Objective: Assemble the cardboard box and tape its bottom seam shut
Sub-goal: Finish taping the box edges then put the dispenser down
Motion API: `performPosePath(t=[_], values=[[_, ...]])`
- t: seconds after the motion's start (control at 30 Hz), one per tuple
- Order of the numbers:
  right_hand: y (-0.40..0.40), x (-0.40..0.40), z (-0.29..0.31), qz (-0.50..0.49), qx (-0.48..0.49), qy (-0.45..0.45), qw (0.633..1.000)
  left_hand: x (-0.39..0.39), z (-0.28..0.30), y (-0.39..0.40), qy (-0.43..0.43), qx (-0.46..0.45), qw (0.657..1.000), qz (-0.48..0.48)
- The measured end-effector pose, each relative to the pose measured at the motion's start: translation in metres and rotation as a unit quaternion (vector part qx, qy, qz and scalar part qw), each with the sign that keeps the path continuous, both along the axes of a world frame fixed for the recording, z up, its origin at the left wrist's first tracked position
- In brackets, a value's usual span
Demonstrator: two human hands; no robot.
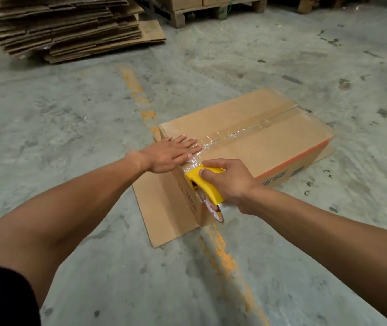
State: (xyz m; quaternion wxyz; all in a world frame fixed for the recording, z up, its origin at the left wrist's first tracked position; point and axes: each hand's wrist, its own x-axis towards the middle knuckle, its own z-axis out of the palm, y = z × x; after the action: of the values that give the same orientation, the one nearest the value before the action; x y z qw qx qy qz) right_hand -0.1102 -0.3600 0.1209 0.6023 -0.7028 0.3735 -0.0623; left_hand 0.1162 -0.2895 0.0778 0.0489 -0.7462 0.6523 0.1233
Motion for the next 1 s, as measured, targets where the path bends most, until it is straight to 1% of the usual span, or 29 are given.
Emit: performPosePath(t=[0.2,0.3,0.4,0.47,0.57,0.6,0.67,0.7,0.73,0.77,0.8,0.87,0.9,0.97,1.0], values=[[0.018,-0.043,0.005,-0.003,0.074,-0.020,0.997,0.003,-0.005,0.005,0.010,-0.009,1.000,-0.002],[0.027,-0.085,0.009,0.017,0.052,0.016,0.998,0.004,-0.010,0.005,0.014,-0.025,1.000,-0.009],[0.031,-0.111,0.017,0.002,0.046,0.020,0.999,0.005,-0.013,0.005,0.013,-0.041,0.999,-0.009],[0.034,-0.114,0.010,-0.007,0.048,0.021,0.999,0.003,-0.012,0.004,0.011,-0.048,0.999,-0.004],[0.036,-0.098,0.000,-0.023,0.020,0.045,0.999,-0.004,-0.009,0.005,-0.001,-0.041,0.999,0.001],[0.032,-0.092,-0.006,-0.025,0.040,0.052,0.998,-0.007,-0.008,0.005,-0.006,-0.042,0.999,0.009],[0.020,-0.088,-0.024,-0.034,0.163,0.079,0.983,-0.015,-0.006,0.005,-0.027,-0.045,0.998,0.026],[0.018,-0.090,-0.034,-0.013,0.197,0.140,0.970,-0.021,-0.004,0.005,-0.037,-0.043,0.998,0.034],[0.022,-0.101,-0.049,0.025,0.190,0.199,0.961,-0.030,-0.001,0.006,-0.043,-0.040,0.998,0.037],[0.029,-0.111,-0.064,0.044,0.173,0.237,0.955,-0.039,0.000,0.007,-0.047,-0.049,0.997,0.026],[0.036,-0.116,-0.077,0.039,0.169,0.258,0.951,-0.049,0.000,0.006,-0.048,-0.065,0.997,0.005],[0.049,-0.112,-0.084,0.035,0.197,0.245,0.949,-0.076,0.000,0.008,-0.022,-0.081,0.996,-0.034],[0.051,-0.104,-0.084,0.040,0.195,0.235,0.951,-0.091,-0.003,0.008,-0.018,-0.073,0.995,-0.057],[0.050,-0.087,-0.072,0.093,0.163,0.232,0.954,-0.114,-0.015,0.008,-0.053,-0.057,0.993,-0.087],[0.049,-0.082,-0.070,0.121,0.146,0.224,0.956,-0.118,-0.021,0.009,-0.074,-0.066,0.991,-0.093]])
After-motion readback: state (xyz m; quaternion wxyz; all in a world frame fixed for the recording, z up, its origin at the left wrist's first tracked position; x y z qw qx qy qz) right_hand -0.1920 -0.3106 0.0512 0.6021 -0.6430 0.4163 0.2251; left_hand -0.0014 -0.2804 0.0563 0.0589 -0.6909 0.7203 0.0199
